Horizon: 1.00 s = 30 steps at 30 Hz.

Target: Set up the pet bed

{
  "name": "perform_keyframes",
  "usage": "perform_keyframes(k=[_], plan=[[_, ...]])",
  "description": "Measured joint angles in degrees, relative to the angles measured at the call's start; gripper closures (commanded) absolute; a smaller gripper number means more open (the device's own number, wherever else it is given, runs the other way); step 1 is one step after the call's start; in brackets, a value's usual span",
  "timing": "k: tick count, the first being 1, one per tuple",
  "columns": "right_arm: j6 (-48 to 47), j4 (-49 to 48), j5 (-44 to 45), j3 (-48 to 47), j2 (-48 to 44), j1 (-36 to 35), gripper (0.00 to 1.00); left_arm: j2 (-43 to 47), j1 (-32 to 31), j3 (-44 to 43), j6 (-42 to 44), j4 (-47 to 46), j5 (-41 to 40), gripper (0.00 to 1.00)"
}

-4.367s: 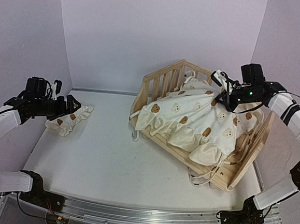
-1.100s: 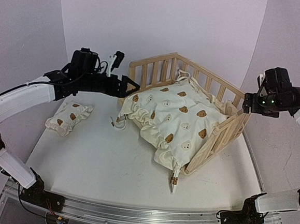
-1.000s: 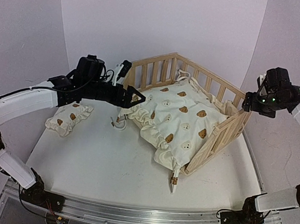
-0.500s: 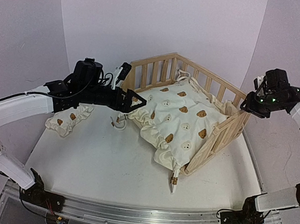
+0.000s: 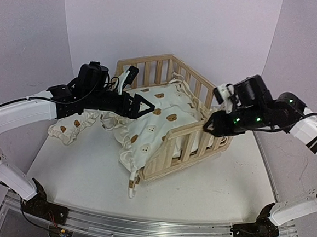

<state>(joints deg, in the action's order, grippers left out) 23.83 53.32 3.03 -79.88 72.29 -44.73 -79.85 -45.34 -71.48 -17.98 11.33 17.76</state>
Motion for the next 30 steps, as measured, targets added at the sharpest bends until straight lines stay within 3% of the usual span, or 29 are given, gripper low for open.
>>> perform_keyframes(k=[4, 9, 12, 17, 20, 23, 30], plan=[[-1.73, 1.18, -7.28, -0.74, 6.45, -10.21, 0.38, -1.64, 0.0, -1.7, 0.24, 0.22, 0.17, 0.04], [-4.04, 4.76, -3.5, -4.39, 6.36, -11.3, 0.22, -5.29, 0.0, -5.25, 1.01, 0.81, 0.15, 0.07], [-6.01, 4.81, 0.94, -9.4, 3.65, -8.48, 0.19, -7.39, 0.0, -8.09, 1.07, 1.55, 0.7, 0.11], [-10.69, 4.24, 3.8, -16.2, 1.2, 9.16, 0.13, -11.8, -0.2, -14.38, 0.13, 1.66, 3.61, 0.12], [-13.16, 4.28, 3.32, -18.71, 4.7, 19.15, 0.14, -14.56, -0.94, -17.57, -0.61, 1.7, 5.2, 0.11], [-15.04, 4.24, 0.81, -19.96, 10.91, 24.63, 0.2, -17.14, -2.12, -20.0, -1.62, 1.7, 6.34, 0.11], [-18.75, 2.32, -8.41, -20.24, 19.1, 26.27, 0.5, -22.95, -3.58, -25.16, -3.91, 1.86, 8.46, 0.11]])
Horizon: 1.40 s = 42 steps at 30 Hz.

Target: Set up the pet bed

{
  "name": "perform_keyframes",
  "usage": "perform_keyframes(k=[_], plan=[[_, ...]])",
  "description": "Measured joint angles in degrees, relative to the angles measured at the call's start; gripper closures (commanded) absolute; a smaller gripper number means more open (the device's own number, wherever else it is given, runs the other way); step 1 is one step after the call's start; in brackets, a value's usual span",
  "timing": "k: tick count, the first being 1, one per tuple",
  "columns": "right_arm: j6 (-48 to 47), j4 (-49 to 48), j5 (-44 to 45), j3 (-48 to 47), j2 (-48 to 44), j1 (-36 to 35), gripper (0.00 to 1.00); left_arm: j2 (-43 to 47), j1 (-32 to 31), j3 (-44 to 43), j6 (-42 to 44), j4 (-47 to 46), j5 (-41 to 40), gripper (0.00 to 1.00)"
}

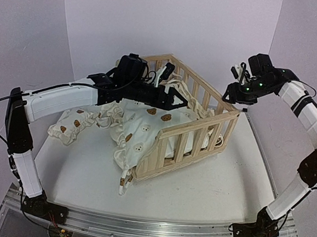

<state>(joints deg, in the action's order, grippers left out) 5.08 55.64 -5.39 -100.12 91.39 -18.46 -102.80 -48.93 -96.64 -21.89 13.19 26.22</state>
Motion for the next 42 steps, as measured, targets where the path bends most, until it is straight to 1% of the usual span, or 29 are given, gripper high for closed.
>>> perform_keyframes(k=[2, 6, 9, 11, 13, 15, 16, 17, 21, 23, 25, 28, 31, 33, 36, 39, 42], plan=[[-0.85, -0.31, -2.23, 0.24, -0.09, -0.04, 0.56, -2.19, 0.0, -2.32, -0.5, 0.15, 0.61, 0.12], [-0.76, -2.12, -6.75, 4.26, -1.46, -0.22, 0.6, -6.8, 0.02, -7.37, -0.7, 0.31, 2.19, 0.14], [-0.35, -4.74, -8.15, 8.52, -3.52, 0.0, 0.7, -10.49, 0.0, -11.26, -0.74, 0.42, 3.52, 0.18], [0.66, -7.56, -8.31, 12.07, -5.75, 0.11, 0.74, -12.96, 0.0, -13.79, -0.74, 0.46, 4.55, 0.23], [2.12, -9.09, -9.07, 15.08, -8.13, -0.22, 0.75, -15.17, 0.0, -16.02, -1.05, 0.83, 5.77, 0.3], [3.76, -10.71, -8.72, 18.36, -11.02, -1.99, 0.77, -17.88, 0.0, -18.86, -1.86, 0.85, 7.26, 0.36], [4.81, -11.21, -8.15, 19.87, -12.52, -3.28, 0.77, -19.19, 0.0, -20.13, -2.27, 0.85, 8.04, 0.37], [6.23, -11.61, -7.32, 21.33, -14.03, -4.85, 0.77, -20.15, -0.07, -21.0, -2.84, 0.79, 8.61, 0.36], [13.09, -13.49, -2.82, 25.92, -18.71, -10.91, 0.77, -22.77, -0.79, -21.9, -4.13, 1.09, 10.34, 0.29], [15.26, -14.1, -1.03, 26.95, -19.74, -12.7, 0.76, -22.67, -1.7, -20.17, -4.11, 1.05, 10.58, 0.26], [16.31, -14.23, -0.11, 27.19, -19.96, -13.51, 0.77, -21.79, -2.84, -17.25, -3.85, 0.72, 10.45, 0.2], [16.59, -14.25, 0.31, 27.19, -19.96, -13.75, 0.77, -20.74, -4.81, -12.96, -3.45, 1.03, 10.08, 0.18], [16.68, -14.27, 0.74, 27.19, -19.96, -14.01, 0.78, -20.81, -6.34, -12.33, -3.52, 1.62, 10.03, 0.19], [16.94, -14.23, 1.05, 27.23, -19.96, -14.4, 0.8, -21.0, -6.73, -12.74, -3.63, 1.33, 9.94, 0.25], [17.44, -14.32, 1.7, 27.23, -19.96, -15.06, 0.82, -22.21, -6.91, -14.32, -3.98, 1.29, 10.27, 0.38], [18.16, -14.36, 2.71, 27.23, -19.96, -16.13, 0.83, -23.65, -6.95, -15.82, -4.26, 1.27, 10.19, 0.56], [19.21, -14.38, 4.02, 27.23, -19.96, -17.66, 0.83, -23.93, -7.02, -15.85, -4.24, 1.57, 9.44, 0.78]])
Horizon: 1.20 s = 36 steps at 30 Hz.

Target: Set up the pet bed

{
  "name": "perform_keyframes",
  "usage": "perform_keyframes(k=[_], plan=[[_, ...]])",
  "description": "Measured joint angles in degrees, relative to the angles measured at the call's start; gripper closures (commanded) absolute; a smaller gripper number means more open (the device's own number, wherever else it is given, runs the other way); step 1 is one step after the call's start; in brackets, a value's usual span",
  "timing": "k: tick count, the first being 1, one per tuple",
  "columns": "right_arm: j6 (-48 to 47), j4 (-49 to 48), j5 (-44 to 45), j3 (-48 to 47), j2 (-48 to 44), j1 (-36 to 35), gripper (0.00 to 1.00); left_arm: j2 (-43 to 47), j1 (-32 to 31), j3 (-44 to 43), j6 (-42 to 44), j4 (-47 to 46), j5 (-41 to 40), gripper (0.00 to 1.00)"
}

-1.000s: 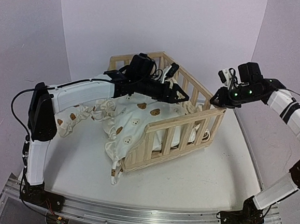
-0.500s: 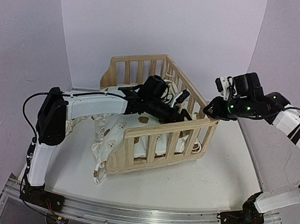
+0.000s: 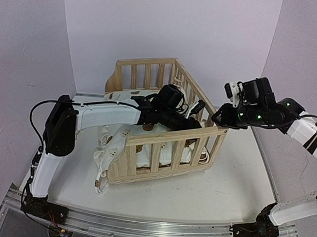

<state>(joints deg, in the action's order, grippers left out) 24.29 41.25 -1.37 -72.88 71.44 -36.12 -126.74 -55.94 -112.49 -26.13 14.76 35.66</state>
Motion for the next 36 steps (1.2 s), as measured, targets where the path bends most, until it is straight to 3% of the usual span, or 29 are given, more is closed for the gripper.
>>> perform_keyframes(k=[6, 9, 17, 22, 26, 29, 32, 36], plan=[[1.75, -0.17, 1.97, 0.02, 0.02, -2.23, 0.85, 1.44, 0.0, 1.4, 2.38, 0.42, -4.59, 1.0], [2.8, -0.35, 2.95, 0.02, 0.13, -3.58, 0.84, 3.69, 0.0, 2.86, 3.67, 1.09, -7.56, 1.0], [2.14, -1.97, 0.2, 0.02, 0.31, -6.45, 0.35, 8.85, 0.0, 3.23, 4.68, 1.68, -13.05, 1.0], [-0.37, -3.89, -8.24, 0.0, -2.47, 0.7, 0.24, 8.98, 0.02, 3.23, 4.5, 1.66, -14.93, 1.0], [-1.75, -6.19, -14.45, 0.35, -5.92, 16.24, 0.26, 9.42, 0.0, 5.14, 3.04, -2.54, -17.07, 1.0], [-2.36, -11.19, -20.46, 5.84, -6.86, 25.83, 0.38, 11.21, 0.0, 11.19, 1.36, -8.37, -18.05, 1.0], [-3.89, -16.52, -26.8, 14.6, -5.75, 31.19, 0.46, 11.63, 0.0, 15.34, -0.24, -13.2, -18.86, 1.0], [-7.02, -24.63, -37.62, 27.54, -2.54, 32.11, 0.58, 11.69, 0.0, 18.12, -1.84, -17.33, -20.41, 1.0]])
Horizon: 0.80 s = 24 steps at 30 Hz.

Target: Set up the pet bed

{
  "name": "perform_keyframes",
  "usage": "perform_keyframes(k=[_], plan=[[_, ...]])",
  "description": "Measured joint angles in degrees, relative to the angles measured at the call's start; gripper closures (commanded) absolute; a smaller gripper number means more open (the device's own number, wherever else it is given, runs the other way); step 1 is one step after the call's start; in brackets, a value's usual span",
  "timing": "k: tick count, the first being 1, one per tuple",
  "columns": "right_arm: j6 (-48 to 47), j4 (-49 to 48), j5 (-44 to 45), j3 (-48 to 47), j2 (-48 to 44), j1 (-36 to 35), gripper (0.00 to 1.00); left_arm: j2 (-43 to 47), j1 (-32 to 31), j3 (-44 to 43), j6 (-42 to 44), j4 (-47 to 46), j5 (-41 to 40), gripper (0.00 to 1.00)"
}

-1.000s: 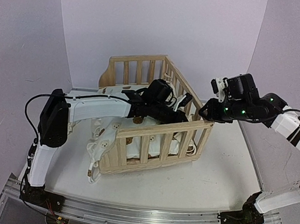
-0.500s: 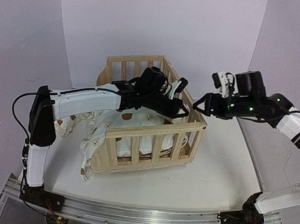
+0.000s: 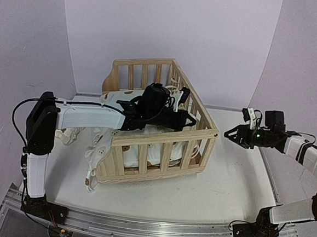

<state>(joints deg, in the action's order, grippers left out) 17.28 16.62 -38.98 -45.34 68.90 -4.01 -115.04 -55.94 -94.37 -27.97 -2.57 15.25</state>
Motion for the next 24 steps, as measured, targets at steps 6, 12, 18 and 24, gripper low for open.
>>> perform_keyframes(k=[6, 12, 18, 24], plan=[[-8.0, -7.34, -13.77, 5.14, 2.38, -1.9, 0.76, 2.62, 0.0, 5.9, -3.15, -7.43, -3.69, 1.0], [-16.09, -12.63, -24.0, 5.01, 6.95, -6.49, 0.76, 3.61, 0.0, 9.03, -5.62, -15.23, -7.89, 1.0], [-22.12, -13.44, -27.45, 4.24, 10.99, -11.98, 0.84, 3.65, 0.0, 9.81, -8.11, -19.78, -9.35, 1.0], [-24.17, -14.73, -28.26, 4.11, 11.08, -12.66, 0.8, 1.49, 0.0, 8.98, -11.1, -22.73, -7.37, 1.0]])
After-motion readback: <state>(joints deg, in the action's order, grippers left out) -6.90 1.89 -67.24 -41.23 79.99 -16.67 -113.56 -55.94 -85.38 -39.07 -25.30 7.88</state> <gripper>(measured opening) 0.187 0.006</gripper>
